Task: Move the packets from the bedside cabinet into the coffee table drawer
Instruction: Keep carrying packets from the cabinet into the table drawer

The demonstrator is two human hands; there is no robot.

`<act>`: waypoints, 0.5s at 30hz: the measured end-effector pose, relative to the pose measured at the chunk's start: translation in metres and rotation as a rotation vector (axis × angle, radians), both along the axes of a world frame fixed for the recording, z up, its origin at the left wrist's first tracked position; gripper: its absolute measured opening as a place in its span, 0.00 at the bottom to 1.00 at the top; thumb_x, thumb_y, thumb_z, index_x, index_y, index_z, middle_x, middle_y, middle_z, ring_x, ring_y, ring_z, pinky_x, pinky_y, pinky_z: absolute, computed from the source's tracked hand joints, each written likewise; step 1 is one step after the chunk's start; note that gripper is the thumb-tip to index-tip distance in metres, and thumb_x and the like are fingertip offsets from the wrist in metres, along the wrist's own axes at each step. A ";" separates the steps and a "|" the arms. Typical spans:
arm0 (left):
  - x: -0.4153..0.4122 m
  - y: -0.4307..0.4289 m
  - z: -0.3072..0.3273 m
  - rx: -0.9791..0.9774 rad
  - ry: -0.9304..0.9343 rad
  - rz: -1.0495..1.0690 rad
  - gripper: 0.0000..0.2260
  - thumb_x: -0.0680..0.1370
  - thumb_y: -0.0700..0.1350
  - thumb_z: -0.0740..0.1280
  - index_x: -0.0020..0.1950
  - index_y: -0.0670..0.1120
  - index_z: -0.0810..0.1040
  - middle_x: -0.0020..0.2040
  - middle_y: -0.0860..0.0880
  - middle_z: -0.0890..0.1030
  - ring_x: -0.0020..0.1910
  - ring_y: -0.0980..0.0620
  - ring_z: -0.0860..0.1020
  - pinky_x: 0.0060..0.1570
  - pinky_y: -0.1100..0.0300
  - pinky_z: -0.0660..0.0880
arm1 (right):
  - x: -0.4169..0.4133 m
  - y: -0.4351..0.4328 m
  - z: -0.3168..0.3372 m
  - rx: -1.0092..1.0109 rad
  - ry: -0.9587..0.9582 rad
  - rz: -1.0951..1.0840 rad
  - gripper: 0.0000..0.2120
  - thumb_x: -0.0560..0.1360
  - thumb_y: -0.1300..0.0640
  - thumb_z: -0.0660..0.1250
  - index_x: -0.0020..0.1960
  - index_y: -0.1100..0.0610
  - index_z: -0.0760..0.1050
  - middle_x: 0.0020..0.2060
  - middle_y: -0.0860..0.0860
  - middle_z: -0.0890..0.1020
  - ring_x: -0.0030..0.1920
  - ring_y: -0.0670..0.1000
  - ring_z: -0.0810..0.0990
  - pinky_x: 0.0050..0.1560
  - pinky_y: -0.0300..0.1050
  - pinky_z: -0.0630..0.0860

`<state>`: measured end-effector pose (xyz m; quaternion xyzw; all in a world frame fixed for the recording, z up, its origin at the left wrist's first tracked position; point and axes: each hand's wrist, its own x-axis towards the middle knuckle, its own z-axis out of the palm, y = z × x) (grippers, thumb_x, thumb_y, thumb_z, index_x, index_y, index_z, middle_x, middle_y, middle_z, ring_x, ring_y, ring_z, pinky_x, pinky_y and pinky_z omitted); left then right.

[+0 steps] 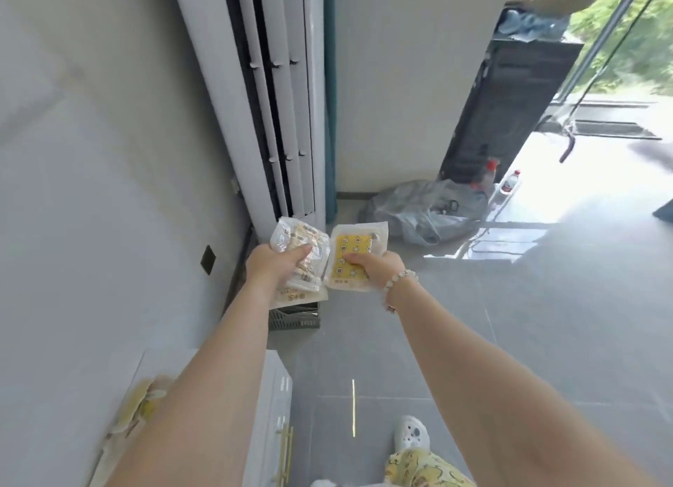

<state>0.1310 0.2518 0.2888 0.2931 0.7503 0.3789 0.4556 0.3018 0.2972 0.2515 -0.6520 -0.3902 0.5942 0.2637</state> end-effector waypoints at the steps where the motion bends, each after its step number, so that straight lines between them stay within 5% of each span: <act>1: 0.011 0.005 0.001 0.003 0.001 -0.021 0.12 0.69 0.51 0.75 0.46 0.47 0.79 0.46 0.48 0.83 0.45 0.48 0.81 0.47 0.58 0.77 | 0.011 0.000 0.000 0.000 0.015 -0.035 0.10 0.68 0.52 0.76 0.40 0.53 0.75 0.37 0.48 0.81 0.45 0.51 0.83 0.54 0.46 0.79; 4: 0.048 0.018 0.001 -0.008 -0.001 -0.066 0.16 0.69 0.51 0.76 0.51 0.44 0.79 0.49 0.47 0.82 0.49 0.47 0.81 0.54 0.54 0.77 | 0.048 -0.001 -0.005 0.006 0.070 -0.123 0.10 0.67 0.53 0.76 0.40 0.52 0.76 0.39 0.49 0.82 0.47 0.52 0.83 0.55 0.50 0.79; 9: 0.122 0.031 0.000 -0.049 -0.013 -0.138 0.18 0.71 0.51 0.74 0.52 0.44 0.73 0.50 0.46 0.78 0.47 0.46 0.77 0.48 0.56 0.72 | 0.121 -0.010 -0.015 -0.006 0.141 -0.255 0.10 0.66 0.55 0.77 0.41 0.54 0.77 0.43 0.52 0.84 0.48 0.53 0.84 0.55 0.51 0.79; 15: 0.219 0.038 0.001 -0.072 -0.019 -0.256 0.23 0.68 0.51 0.77 0.57 0.41 0.77 0.52 0.45 0.82 0.50 0.44 0.80 0.57 0.51 0.76 | 0.213 -0.029 -0.013 -0.024 0.231 -0.391 0.09 0.66 0.59 0.77 0.43 0.57 0.78 0.43 0.54 0.84 0.46 0.55 0.84 0.55 0.53 0.79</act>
